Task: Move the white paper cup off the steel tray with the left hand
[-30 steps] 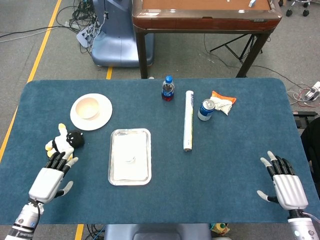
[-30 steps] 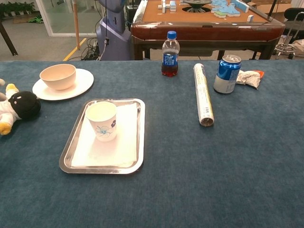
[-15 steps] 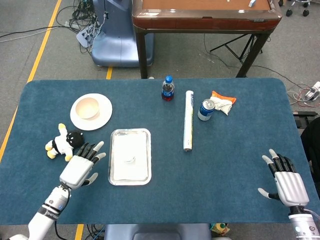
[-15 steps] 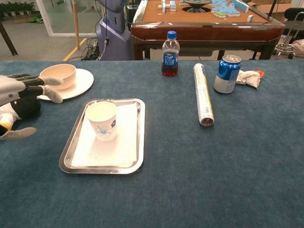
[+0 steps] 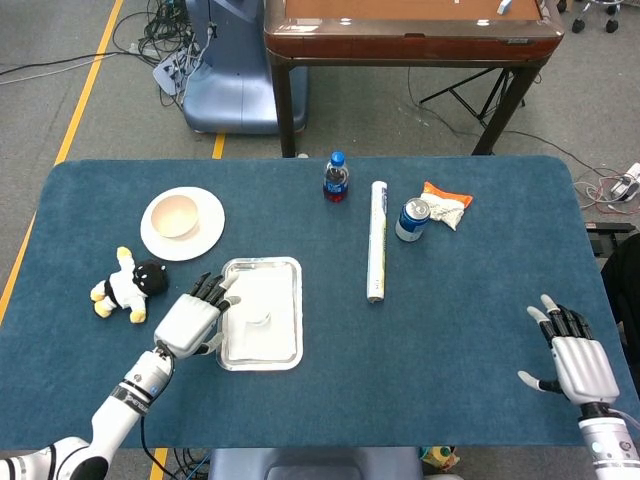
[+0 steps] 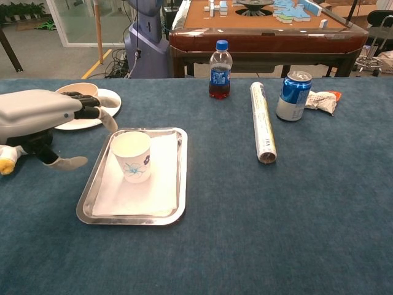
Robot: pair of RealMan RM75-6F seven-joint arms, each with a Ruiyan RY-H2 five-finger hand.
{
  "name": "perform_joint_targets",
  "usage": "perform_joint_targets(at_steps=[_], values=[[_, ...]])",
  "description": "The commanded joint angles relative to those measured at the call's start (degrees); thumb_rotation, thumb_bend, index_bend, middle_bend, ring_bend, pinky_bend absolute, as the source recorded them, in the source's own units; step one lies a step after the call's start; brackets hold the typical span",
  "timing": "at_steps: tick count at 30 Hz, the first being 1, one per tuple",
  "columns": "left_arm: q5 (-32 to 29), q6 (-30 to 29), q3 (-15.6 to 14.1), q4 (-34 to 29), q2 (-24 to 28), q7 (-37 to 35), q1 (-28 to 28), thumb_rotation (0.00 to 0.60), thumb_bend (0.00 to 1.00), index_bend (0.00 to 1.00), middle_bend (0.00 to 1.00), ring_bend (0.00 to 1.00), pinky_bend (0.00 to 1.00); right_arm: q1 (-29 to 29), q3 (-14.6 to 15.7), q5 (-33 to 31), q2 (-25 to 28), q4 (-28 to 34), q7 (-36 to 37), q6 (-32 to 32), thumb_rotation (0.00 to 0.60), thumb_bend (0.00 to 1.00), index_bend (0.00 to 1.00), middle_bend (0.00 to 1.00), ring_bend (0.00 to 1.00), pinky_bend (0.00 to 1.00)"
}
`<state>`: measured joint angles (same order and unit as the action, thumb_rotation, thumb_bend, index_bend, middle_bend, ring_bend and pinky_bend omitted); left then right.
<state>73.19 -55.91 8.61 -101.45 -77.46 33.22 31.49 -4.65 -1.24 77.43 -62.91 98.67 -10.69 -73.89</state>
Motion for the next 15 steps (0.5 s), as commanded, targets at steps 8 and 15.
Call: perform_joint_targets(at_steps=[8,15], values=[[-4.5,1.2,-0.1,2.2,-3.5,1.5,3.5,0.600,0.32,0.25,0.00,0.00,0.00,-0.2,0.0,-0.4,1.0,-0.5,2.4,0.3,0.600,0.20,0.00,0.00,0.00,0.00],[-5.3,1.4,-0.9,3.9,-4.8,0.0,4.7,0.600,0.32,0.28,0.00,0.00,0.00,-0.4,0.0,-0.7,1.1,-0.7,2.8,0.6,0.600,0.20,0.00,0.00,0.00,0.00]])
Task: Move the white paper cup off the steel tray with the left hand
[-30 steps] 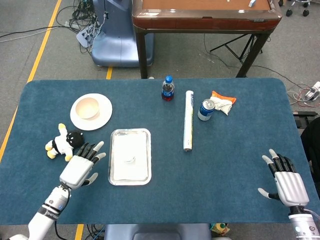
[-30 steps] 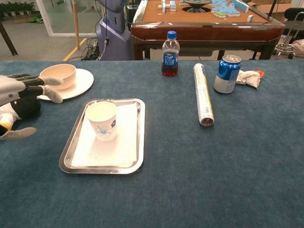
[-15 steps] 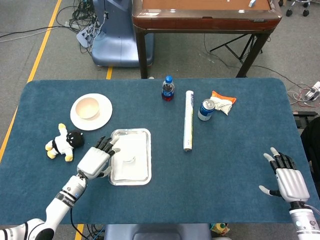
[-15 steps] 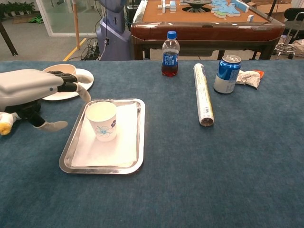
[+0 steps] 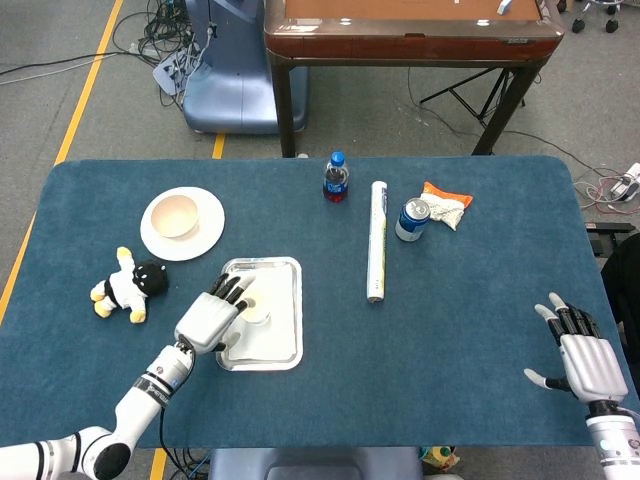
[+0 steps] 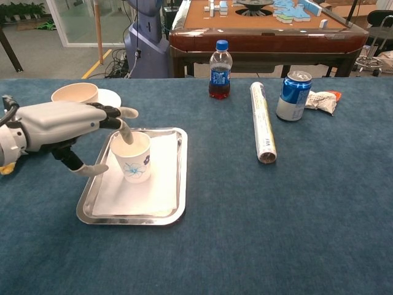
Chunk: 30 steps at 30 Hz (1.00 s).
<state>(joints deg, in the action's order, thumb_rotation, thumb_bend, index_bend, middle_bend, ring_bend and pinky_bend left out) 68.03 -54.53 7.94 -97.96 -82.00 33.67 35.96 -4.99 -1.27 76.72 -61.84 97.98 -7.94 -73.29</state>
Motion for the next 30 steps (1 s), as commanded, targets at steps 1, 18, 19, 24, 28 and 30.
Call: perform_joint_targets(at_steps=[1,18,19,24,28,30], values=[[-0.2,0.0,-0.4,0.9,-0.5,-0.8,0.3,0.600,0.32,0.28,0.00,0.00,0.00,0.0,0.1,0.0,0.0,0.0,0.0,0.0,0.600,0.20,0.00,0.00,0.00,0.00],[1.6,0.2,-2.0,7.4,-2.9,-8.7,1.4,0.600,0.32,0.39,0.00,0.00,0.00,-0.4,0.4,-0.2,-0.4,-0.4,-1.0,0.2,0.600,0.20,0.00,0.00,0.00,0.00],[1.7,0.2,-2.1,7.8,-3.0,-9.1,1.5,0.600,0.32,0.39,0.00,0.00,0.00,-0.4,0.4,-0.3,-0.5,-0.4,-1.1,0.3,0.600,0.20,0.00,0.00,0.00,0.00],[2.0,0.8,-2.3,9.4,-3.5,-11.9,1.7,0.600,0.32,0.45,0.01,0.00,0.00,-0.5,0.5,-0.3,-0.6,-0.4,-1.3,0.4,0.600,0.20,0.00,0.00,0.00,0.00],[3.1,0.6,-2.5,11.5,-4.1,-14.8,1.5,0.600,0.32,0.49,0.02,0.00,0.00,-0.6,0.6,-0.3,-0.8,-0.5,-1.7,0.4,0.600,0.20,0.00,0.00,0.00,0.00],[3.6,0.5,-2.7,12.3,-4.3,-15.5,1.5,0.600,0.32,0.51,0.02,0.00,0.00,-0.7,0.7,-0.4,-1.0,-0.6,-2.0,0.7,0.600,0.20,0.00,0.00,0.00,0.00]])
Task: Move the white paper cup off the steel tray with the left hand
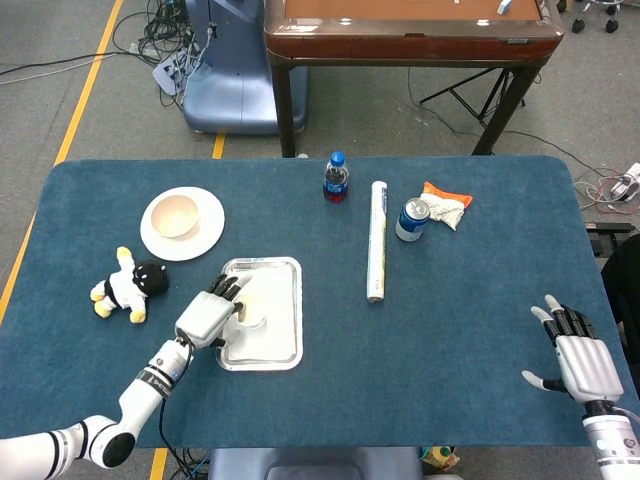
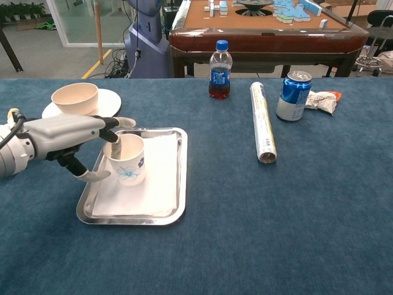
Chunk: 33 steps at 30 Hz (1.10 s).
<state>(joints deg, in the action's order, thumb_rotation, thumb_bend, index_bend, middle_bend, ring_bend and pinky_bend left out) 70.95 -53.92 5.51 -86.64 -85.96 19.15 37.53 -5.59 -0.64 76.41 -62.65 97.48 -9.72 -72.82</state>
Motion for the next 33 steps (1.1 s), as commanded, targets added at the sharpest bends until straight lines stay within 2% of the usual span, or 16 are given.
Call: perform_joint_targets(at_steps=[1,14,26,33], values=[[0.9,-0.1,-0.4,1.3,-0.4,-1.3,-0.1,0.600,0.32,0.51,0.02,0.00,0.00,-0.2,0.1,-0.2,-0.3,-0.1,-0.4,0.4,0.600,0.20,0.00,0.00,0.00,0.00],[2.8,-2.1,-0.9,0.7,0.9,-2.9,-0.7,0.600,0.32,0.63,0.04,0.00,0.00,-0.7,0.2,-0.4,-0.8,-0.1,-1.3,0.7,0.600,0.20,0.00,0.00,0.00,0.00],[2.7,-4.3,-0.9,-1.9,4.0,-0.2,-1.5,0.600,0.32,0.63,0.04,0.00,0.00,-0.9,0.4,-0.5,-1.1,-0.2,-1.9,0.8,0.600,0.20,0.00,0.00,0.00,0.00],[2.0,-5.0,-0.8,-0.9,6.6,0.1,-2.2,0.600,0.32,0.62,0.04,0.00,0.00,-1.0,0.4,-0.6,-1.4,0.0,-2.7,0.8,0.600,0.20,0.00,0.00,0.00,0.00]])
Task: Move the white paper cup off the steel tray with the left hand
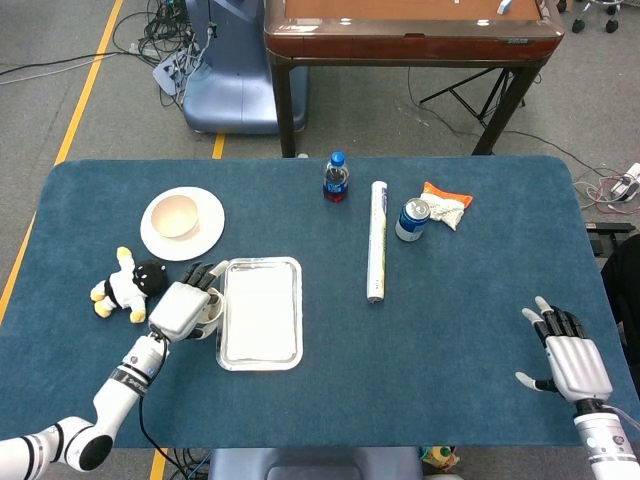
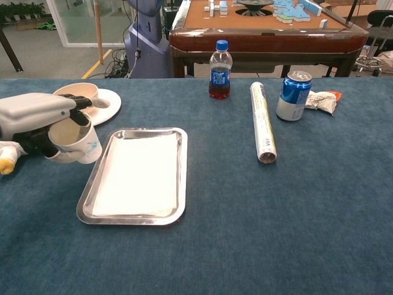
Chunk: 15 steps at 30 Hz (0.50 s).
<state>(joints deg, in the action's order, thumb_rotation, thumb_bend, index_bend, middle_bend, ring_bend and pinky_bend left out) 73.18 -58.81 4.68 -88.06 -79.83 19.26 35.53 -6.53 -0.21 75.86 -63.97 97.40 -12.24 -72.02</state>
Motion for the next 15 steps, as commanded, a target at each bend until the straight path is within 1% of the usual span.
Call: perform_joint_targets(at_steps=[1,10,15], values=[[-0.5,0.0,0.0,1.0,0.7,-0.1,-0.3,0.600,0.32,0.62,0.04,0.00,0.00,0.0,0.0,-0.2,-0.2,0.1,-0.4,0.0,0.600,0.20,0.00,0.00,0.00,0.00],[-1.2,1.9,-0.7,6.0,0.1,-3.1,-0.8,0.600,0.32,0.62,0.04,0.00,0.00,-0.4,-0.1,-0.9,-0.8,0.2,-1.6,0.4,0.600,0.20,0.00,0.00,0.00,0.00],[-1.0,2.4,-1.1,7.2,-0.4,-3.9,-0.9,0.600,0.32,0.62,0.04,0.00,0.00,-0.5,-0.1,-1.1,-0.9,0.1,-1.7,0.5,0.600,0.20,0.00,0.00,0.00,0.00]])
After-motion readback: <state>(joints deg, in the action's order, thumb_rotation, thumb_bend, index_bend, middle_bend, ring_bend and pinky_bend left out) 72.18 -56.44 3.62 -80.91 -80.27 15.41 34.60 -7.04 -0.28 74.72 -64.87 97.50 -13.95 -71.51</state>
